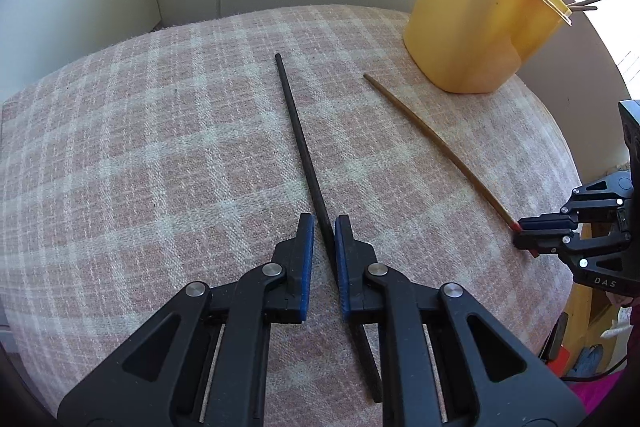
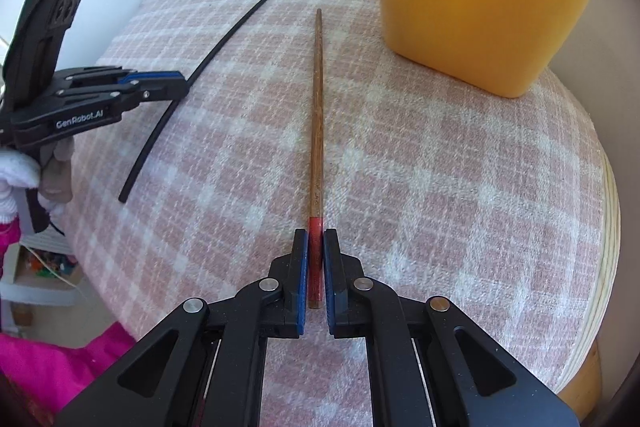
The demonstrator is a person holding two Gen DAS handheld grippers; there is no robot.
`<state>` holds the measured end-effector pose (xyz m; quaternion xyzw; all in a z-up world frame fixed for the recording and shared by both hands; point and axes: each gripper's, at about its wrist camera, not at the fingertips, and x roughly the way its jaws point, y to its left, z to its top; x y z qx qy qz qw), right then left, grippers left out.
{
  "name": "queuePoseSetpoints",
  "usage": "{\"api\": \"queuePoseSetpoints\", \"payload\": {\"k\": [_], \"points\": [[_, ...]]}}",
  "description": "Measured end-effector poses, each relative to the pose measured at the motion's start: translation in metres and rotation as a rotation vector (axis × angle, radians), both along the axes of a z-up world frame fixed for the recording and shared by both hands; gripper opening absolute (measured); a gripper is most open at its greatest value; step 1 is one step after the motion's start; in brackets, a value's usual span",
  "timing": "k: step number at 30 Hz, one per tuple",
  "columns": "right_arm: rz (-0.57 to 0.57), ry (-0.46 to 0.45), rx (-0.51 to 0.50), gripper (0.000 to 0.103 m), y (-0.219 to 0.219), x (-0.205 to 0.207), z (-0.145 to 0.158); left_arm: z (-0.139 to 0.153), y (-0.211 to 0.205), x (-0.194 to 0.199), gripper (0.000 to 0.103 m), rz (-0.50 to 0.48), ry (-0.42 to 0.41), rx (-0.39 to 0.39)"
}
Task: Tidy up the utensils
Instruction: 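Close the left tool on the black chopstick while the right tool grasps the red-tipped chopstick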
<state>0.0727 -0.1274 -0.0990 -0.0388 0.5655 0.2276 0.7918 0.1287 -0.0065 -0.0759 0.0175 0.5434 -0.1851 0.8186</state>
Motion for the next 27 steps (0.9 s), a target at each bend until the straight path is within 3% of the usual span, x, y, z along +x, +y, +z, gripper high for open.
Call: {"api": "queuePoseSetpoints", "payload": {"k": [5,12,13,16,21,27], "points": [[0.033,-0.023,-0.034,0.009,0.012,0.006,0.010,0.006,0.006,0.019,0.027,0.021,0.055,0.005],[-0.022,-0.043,-0.035,0.011,0.023,0.048,0.018,-0.001,0.001,0.052,0.028,0.008,0.075,0.031],[-0.021,-0.043,-0.034,0.011,0.026,0.052,0.018,0.000,0.000,0.055,0.028,-0.003,0.061,0.040],[-0.013,-0.050,-0.042,0.011,0.036,0.061,0.016,-0.001,0.001,0.062,0.008,0.001,0.031,0.049],[-0.029,-0.062,-0.074,0.018,0.051,0.074,0.010,0.002,0.018,0.060,0.007,0.013,0.024,-0.002],[-0.008,-0.092,-0.126,0.018,0.073,0.084,0.004,0.014,0.052,0.045,0.006,0.029,-0.002,-0.043]]}}
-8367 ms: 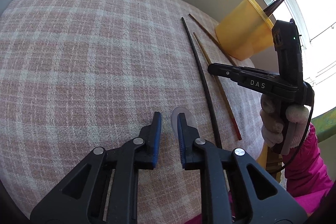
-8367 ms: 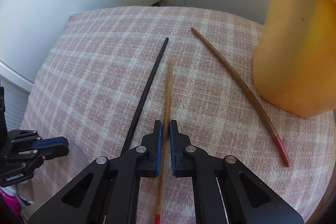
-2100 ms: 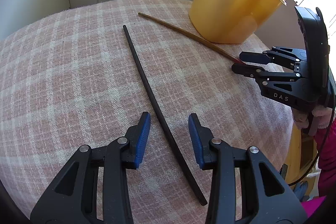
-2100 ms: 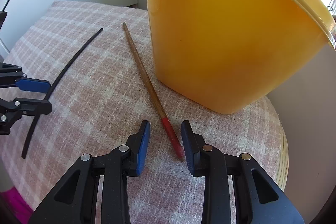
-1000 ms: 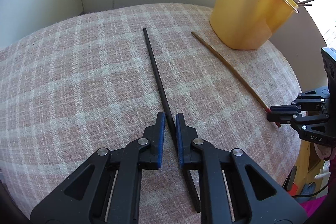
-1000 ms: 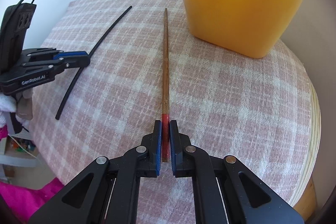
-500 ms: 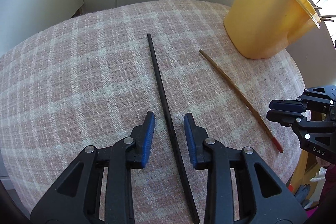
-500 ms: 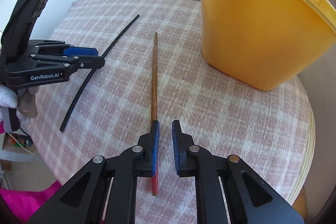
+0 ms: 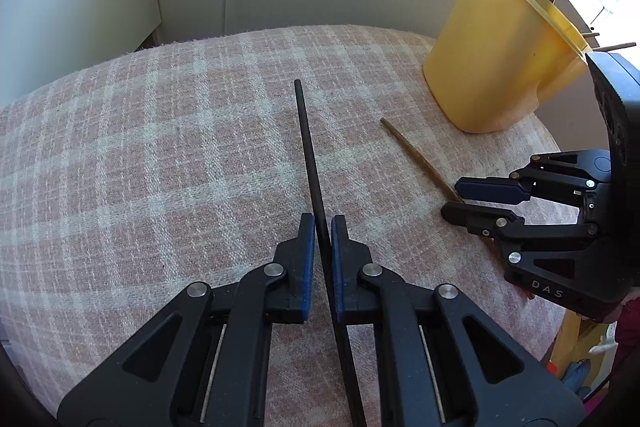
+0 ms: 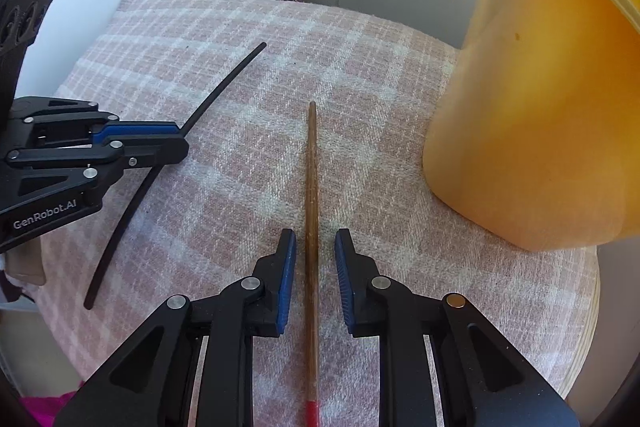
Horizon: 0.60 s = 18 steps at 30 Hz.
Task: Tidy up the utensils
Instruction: 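Close the left tool on the black chopstick while the right tool grasps the red-tipped chopstick, then lift both chopsticks upright and carry them over the yellow container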
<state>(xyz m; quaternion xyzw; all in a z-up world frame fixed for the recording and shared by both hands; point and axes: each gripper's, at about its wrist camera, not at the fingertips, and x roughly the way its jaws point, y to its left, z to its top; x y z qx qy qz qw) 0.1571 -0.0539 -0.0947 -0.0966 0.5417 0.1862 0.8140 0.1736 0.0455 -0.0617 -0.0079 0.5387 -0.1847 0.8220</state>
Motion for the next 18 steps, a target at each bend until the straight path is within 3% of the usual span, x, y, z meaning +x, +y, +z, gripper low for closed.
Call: {"api": "queuePoseSetpoints", "payload": {"k": [3,8,15,18], "points": [[0.004,0.000,0.005,0.005,0.006,0.002,-0.001,0.012,0.016,-0.010,0.005,0.002,-0.024,-0.021],[-0.005,-0.024,0.060,0.005,0.003,-0.007,0.014,0.041,0.023,-0.029,0.004,-0.006,-0.101,-0.055],[-0.041,-0.134,0.164,0.005,-0.018,-0.036,0.052,0.089,0.031,-0.060,0.003,-0.018,-0.223,-0.121],[-0.057,-0.202,0.194,0.005,-0.028,-0.051,0.066,0.099,0.028,-0.068,0.003,-0.039,-0.265,-0.107]]}}
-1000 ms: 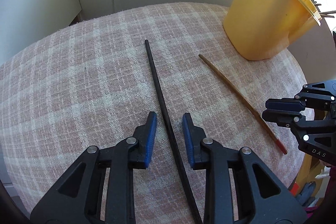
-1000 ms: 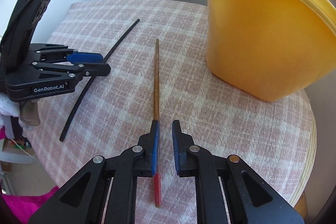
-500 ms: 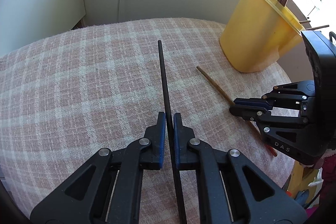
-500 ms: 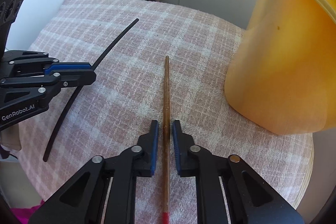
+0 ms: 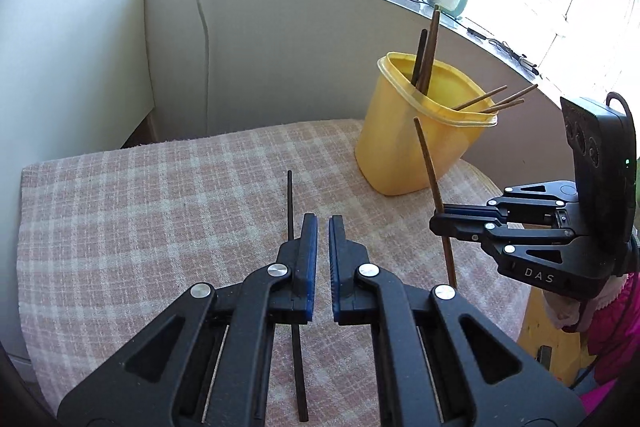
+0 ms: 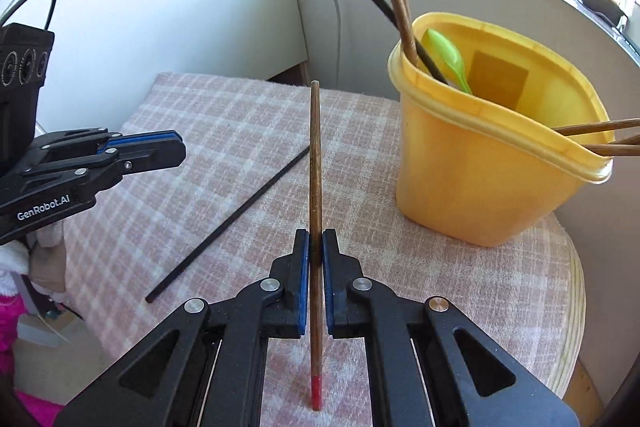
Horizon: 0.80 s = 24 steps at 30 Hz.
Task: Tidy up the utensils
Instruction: 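Lift both chopsticks upright and carry them over the yellow container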
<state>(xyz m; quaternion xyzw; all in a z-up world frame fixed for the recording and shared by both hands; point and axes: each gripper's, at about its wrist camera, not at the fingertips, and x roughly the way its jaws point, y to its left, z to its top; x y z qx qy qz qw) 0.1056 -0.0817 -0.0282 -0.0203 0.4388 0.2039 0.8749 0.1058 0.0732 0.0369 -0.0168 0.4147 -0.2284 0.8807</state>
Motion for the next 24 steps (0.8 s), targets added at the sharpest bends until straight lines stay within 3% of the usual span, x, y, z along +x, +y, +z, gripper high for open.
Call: {"api": "queuePoseSetpoints", "payload": {"k": [4,8,11,14,16,18,21,24], "points": [[-0.029,-0.036,0.036,0.005,-0.011,-0.016,0.007,-0.015,-0.010,0.008,0.004,-0.009,0.079,0.059],[-0.057,-0.046,0.076,0.005,-0.022,-0.025,0.014,-0.053,-0.035,0.036,0.015,-0.031,0.221,0.116],[-0.060,-0.062,0.085,0.005,-0.028,-0.033,0.021,-0.076,-0.044,0.052,0.015,-0.001,0.264,0.185],[-0.059,-0.078,0.092,0.005,-0.033,-0.043,0.029,-0.092,-0.043,0.064,0.015,0.021,0.306,0.204],[-0.058,-0.090,0.091,0.005,-0.039,-0.049,0.033,-0.092,-0.043,0.066,0.015,0.009,0.284,0.201],[-0.061,-0.106,0.090,0.005,-0.042,-0.052,0.037,-0.091,-0.046,0.067,0.004,-0.003,0.265,0.209],[-0.071,-0.126,0.096,0.005,-0.045,-0.055,0.044,-0.086,-0.044,0.070,0.003,0.016,0.257,0.156],[-0.082,-0.140,0.112,0.005,-0.050,-0.057,0.048,-0.063,-0.035,0.058,0.003,0.021,0.194,0.108]]}}
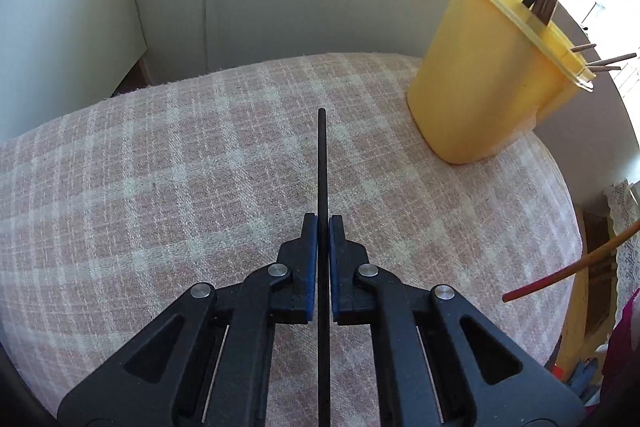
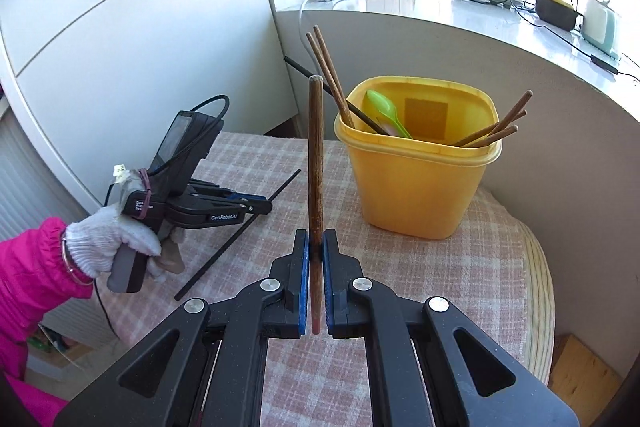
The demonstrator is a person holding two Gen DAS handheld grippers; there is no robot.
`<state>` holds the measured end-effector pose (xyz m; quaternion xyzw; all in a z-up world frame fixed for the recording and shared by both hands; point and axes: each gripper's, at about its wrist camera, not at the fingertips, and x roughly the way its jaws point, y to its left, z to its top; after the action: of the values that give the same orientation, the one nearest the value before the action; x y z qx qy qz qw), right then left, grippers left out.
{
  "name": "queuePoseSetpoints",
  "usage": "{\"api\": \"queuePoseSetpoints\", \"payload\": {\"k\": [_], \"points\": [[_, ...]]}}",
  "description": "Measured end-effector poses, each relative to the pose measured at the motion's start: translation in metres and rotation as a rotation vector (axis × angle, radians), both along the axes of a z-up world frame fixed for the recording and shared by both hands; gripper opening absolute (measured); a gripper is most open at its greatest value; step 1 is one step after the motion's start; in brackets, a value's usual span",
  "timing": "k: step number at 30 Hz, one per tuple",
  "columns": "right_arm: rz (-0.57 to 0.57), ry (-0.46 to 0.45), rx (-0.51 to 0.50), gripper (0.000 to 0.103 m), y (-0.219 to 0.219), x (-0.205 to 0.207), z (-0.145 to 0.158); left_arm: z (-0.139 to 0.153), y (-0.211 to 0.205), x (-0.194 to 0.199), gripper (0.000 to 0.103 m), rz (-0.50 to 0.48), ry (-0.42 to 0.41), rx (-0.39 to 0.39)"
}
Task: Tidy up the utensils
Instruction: 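Lift both chopsticks upright and carry them over the yellow container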
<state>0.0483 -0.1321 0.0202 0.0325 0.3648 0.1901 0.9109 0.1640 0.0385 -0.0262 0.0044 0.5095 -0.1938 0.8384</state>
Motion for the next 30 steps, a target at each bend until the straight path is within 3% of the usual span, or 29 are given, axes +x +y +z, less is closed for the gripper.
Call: {"api": "queuePoseSetpoints", "payload": {"k": [7,13,19,30], "points": [[-0.025,-0.045,0.007,0.005,-0.013,-0.001,0.010,0.068,0.011,-0.046,0.003,-0.021,-0.178,-0.100],[-0.056,-0.064,0.043,0.005,-0.027,0.003,0.018,0.108,0.011,-0.073,0.003,-0.040,-0.270,-0.175],[-0.093,-0.081,0.084,0.005,-0.044,0.005,0.027,0.125,-0.014,-0.077,0.003,-0.075,-0.355,-0.196],[-0.136,-0.110,0.141,0.005,-0.066,0.015,0.045,0.152,-0.045,-0.069,0.003,-0.134,-0.405,-0.306]]}}
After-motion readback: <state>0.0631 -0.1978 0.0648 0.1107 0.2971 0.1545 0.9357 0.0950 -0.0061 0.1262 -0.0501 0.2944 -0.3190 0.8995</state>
